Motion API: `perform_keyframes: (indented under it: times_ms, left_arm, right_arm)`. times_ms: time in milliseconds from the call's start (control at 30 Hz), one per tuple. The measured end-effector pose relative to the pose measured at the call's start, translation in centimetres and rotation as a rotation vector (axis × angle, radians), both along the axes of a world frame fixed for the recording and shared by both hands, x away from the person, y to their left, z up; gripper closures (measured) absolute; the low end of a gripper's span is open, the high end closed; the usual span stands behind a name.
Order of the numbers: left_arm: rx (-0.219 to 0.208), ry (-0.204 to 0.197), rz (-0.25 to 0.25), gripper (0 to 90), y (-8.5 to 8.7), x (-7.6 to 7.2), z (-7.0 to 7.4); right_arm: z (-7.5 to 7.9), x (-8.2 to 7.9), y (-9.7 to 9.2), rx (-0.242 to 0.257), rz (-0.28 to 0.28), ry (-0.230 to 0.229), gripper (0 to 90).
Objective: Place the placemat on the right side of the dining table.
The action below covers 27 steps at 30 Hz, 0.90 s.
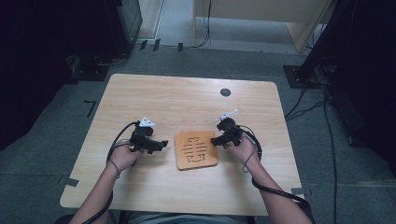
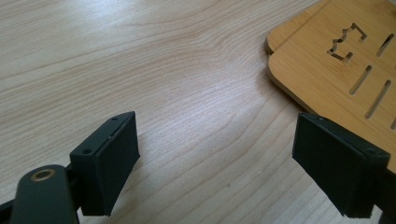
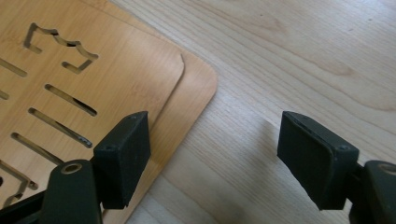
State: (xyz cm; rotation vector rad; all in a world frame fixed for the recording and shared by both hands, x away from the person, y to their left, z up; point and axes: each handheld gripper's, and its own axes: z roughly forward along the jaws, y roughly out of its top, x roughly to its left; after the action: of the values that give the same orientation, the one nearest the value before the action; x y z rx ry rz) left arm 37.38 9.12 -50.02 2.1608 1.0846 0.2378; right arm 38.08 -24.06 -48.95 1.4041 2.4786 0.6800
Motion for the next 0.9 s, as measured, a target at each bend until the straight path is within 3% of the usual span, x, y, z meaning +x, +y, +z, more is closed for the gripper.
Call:
perform_keyframes:
  times_ms: [500,900]
  left_arm:
    - [-0.007,-0.003,0.0,13.8,-0.2,-0.4,0.0]
    - [0.006,0.002,-0.04,13.7,-1.2,-0.8,-0.4]
  right_arm:
    - [-0.1,0.1,1.0,0.003,0.027,-0.005,24.7]
    - [-0.3,-0.2,2.7,0.026,0.051,0.012,19.3]
